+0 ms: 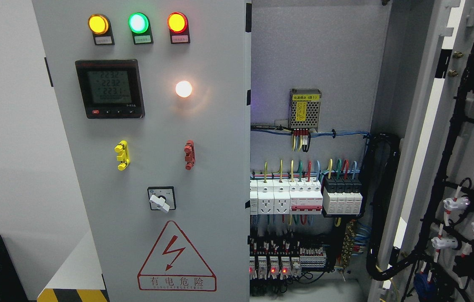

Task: Open door with both hands

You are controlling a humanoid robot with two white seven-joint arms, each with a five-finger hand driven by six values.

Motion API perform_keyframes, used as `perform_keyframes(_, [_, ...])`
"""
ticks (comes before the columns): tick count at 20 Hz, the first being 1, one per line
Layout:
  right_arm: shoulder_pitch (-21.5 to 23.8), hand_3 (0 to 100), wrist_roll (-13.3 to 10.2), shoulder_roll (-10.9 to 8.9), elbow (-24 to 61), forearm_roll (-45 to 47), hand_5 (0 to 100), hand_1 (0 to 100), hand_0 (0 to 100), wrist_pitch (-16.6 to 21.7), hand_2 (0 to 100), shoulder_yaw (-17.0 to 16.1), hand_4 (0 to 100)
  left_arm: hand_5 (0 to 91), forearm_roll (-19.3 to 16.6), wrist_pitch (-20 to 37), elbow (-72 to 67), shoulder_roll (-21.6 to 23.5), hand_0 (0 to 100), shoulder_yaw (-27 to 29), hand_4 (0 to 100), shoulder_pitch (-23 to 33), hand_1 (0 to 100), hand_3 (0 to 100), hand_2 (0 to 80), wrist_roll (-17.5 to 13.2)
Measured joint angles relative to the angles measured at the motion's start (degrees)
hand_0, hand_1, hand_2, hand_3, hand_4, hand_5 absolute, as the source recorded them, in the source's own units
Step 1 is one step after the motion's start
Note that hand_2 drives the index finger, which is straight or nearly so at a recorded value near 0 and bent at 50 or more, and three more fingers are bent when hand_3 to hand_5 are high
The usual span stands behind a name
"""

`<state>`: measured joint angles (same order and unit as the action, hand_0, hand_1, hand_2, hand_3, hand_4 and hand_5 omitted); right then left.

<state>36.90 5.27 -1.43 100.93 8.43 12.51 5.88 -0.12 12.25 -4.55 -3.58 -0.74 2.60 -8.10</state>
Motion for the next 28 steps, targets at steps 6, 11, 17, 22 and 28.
perform_keyframes(6, [-5.1, 0, -0.1, -0.92, 7.8, 0.0, 0, 14, 6, 3.1, 0, 0.7, 0, 0.0, 0.1, 0.0, 0.0, -0.9, 12, -1.1, 0, -0.1, 56, 0, 0.0, -0.1])
perform_keyframes(11, [-9.2, 0, -0.1, -2.23, 11.8, -0.1, 0, 14, 6, 3.3, 0, 3.0, 0, 0.0, 0.1, 0.0, 0.0, -1.4, 12, -1.7, 0, -0.2, 56, 0, 0.0, -0.1])
perform_keyframes(17, [-16.6, 0, -0.4, -3.35, 14.4, -0.1, 0, 14, 6, 3.3, 0, 5.2, 0, 0.0, 0.1, 0.0, 0.0, -1.7, 12, -2.1, 0, -0.2, 56, 0, 0.0, -0.1])
perform_keyframes(22, [-23.4, 0, -0.6, -3.91, 14.9, 0.0, 0, 14, 6, 1.0, 0, 6.7, 0, 0.0, 0.1, 0.0, 0.0, -1.8, 12, -2.3, 0, -0.2, 56, 0, 0.0, -0.1])
perform_keyframes(28, [-31.4, 0, -0.8, -3.97, 13.6, 0.1, 0, 14, 6, -2.0, 0, 8.0, 0, 0.0, 0.1, 0.0, 0.0, -2.0, 12, -2.5, 0, -0.2, 56, 0, 0.0, -0.1])
